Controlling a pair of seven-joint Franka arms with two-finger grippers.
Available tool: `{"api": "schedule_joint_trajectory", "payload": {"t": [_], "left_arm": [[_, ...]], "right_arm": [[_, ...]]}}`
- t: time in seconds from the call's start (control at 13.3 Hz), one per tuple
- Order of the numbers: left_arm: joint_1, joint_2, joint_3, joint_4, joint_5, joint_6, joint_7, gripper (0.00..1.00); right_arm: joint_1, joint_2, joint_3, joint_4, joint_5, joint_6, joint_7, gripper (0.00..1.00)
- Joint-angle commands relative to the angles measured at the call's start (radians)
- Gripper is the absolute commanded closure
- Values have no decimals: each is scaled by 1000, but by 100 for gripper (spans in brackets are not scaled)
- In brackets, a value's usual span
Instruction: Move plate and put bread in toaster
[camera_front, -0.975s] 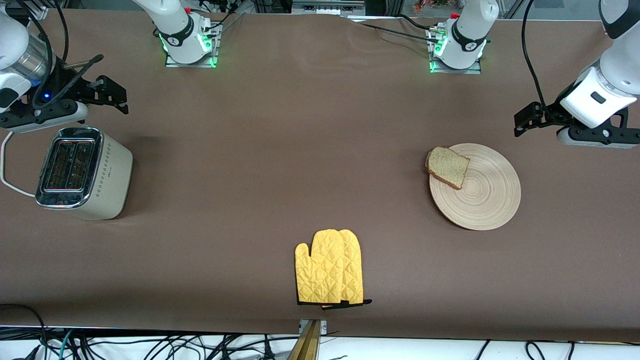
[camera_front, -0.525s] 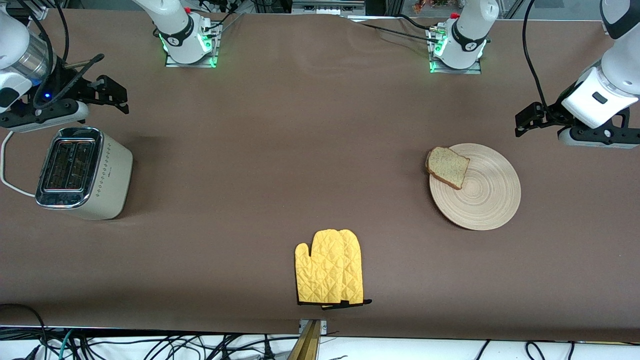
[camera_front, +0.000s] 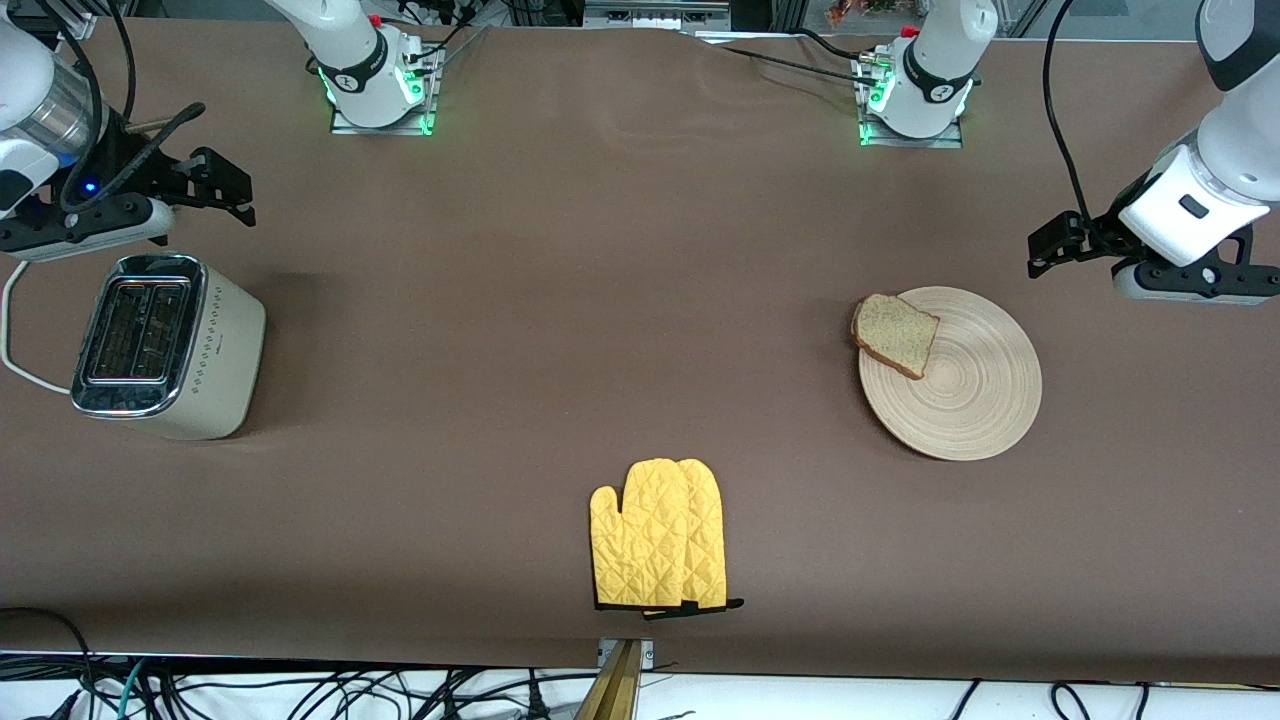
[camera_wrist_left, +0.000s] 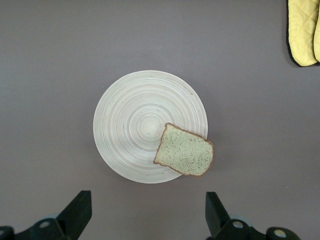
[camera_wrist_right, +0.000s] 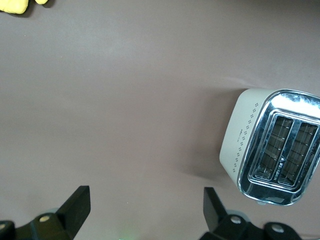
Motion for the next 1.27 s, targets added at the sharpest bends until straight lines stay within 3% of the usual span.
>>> {"api": "schedule_joint_trajectory", "payload": {"t": [0.0,0.6,0.9,1.2], "left_arm": [[4,9,-1,25,1,-7,21,0],[27,20,10,28,-18,-7,27,0],[177,105,10,30,-203,-7,33,0],[332,233,10,31,-324,-7,298,0]], "right_arm": [[-1,-5,6,12,-16,-15,-10,0],[-1,-5,-1,12,-14,-7,-38,0],[-1,-2,-2,10,-9,-6,-36,0],[-1,7,-2,7,-8,-7,-36,0]]}}
